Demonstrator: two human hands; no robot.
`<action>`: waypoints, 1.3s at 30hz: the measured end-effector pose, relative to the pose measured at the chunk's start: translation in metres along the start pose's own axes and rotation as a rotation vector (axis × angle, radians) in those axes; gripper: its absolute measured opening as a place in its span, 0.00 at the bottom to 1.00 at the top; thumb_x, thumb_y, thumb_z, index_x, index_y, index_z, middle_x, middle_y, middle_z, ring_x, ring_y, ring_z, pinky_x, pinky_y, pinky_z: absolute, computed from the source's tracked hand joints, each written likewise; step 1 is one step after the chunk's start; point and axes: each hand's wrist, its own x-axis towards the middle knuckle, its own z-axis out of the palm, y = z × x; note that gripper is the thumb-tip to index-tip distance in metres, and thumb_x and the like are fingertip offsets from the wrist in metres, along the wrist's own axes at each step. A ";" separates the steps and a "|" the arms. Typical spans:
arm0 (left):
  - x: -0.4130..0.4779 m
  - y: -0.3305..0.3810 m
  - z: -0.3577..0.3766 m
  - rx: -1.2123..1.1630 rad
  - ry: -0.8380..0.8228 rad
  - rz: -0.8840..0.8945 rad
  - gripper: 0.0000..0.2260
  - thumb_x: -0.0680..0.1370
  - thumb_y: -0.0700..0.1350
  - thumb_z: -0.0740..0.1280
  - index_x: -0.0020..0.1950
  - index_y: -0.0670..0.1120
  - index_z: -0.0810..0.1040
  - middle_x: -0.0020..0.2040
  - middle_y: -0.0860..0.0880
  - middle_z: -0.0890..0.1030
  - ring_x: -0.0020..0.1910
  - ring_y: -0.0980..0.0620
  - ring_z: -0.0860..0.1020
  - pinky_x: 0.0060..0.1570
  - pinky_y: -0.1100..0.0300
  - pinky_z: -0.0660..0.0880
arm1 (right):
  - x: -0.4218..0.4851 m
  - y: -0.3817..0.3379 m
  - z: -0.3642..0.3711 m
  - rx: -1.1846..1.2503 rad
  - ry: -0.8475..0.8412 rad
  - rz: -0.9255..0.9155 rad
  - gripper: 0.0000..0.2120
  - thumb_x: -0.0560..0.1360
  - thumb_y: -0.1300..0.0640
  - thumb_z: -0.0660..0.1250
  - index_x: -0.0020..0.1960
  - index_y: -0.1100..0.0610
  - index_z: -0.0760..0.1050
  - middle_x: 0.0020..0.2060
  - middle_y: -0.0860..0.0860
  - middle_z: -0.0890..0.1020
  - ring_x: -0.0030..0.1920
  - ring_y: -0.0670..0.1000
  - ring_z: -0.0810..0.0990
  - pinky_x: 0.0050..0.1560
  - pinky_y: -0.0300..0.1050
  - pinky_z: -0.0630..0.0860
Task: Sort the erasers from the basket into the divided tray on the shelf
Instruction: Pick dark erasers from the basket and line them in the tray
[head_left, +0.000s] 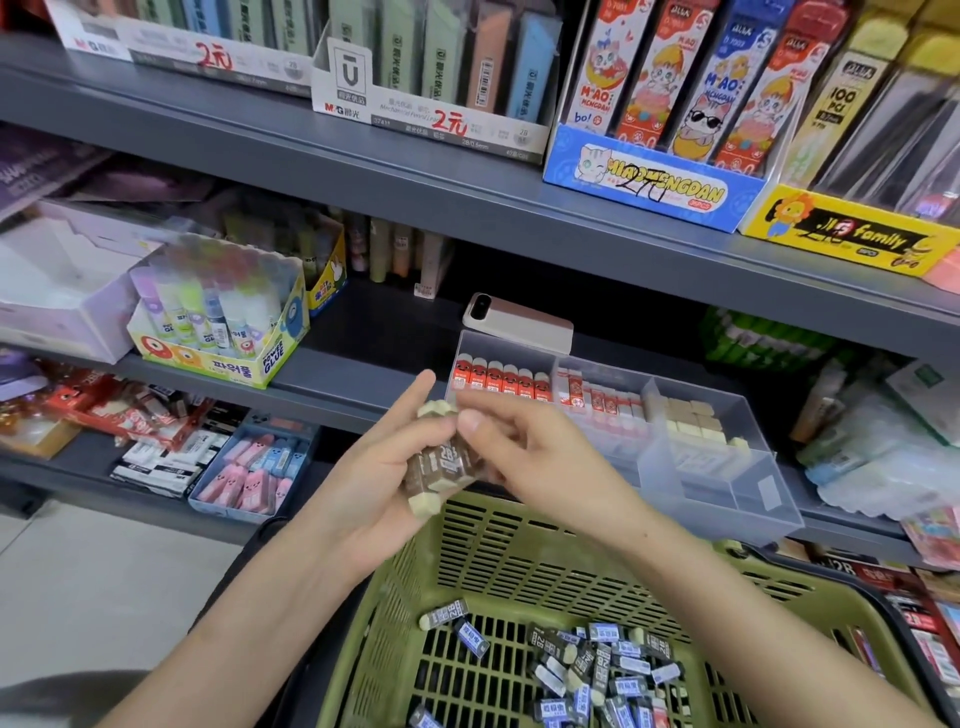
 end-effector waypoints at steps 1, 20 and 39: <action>-0.001 -0.001 0.002 0.045 -0.002 0.010 0.35 0.66 0.37 0.67 0.73 0.52 0.65 0.51 0.40 0.84 0.49 0.44 0.83 0.39 0.52 0.81 | 0.000 -0.001 -0.001 0.042 0.000 0.012 0.19 0.79 0.53 0.61 0.68 0.56 0.70 0.31 0.39 0.78 0.30 0.36 0.75 0.32 0.30 0.71; 0.011 -0.002 -0.014 -0.162 0.196 -0.061 0.20 0.66 0.32 0.66 0.58 0.38 0.76 0.36 0.38 0.82 0.35 0.46 0.83 0.36 0.51 0.80 | 0.028 0.046 -0.069 -0.254 0.322 0.048 0.09 0.71 0.59 0.73 0.46 0.47 0.79 0.36 0.48 0.81 0.34 0.39 0.73 0.44 0.39 0.70; 0.014 -0.001 -0.013 -0.062 0.109 -0.017 0.20 0.67 0.33 0.65 0.59 0.37 0.73 0.53 0.34 0.82 0.51 0.37 0.82 0.40 0.49 0.81 | 0.043 0.056 -0.057 -0.952 0.150 -0.109 0.05 0.73 0.50 0.68 0.47 0.45 0.83 0.45 0.42 0.84 0.52 0.50 0.74 0.53 0.44 0.64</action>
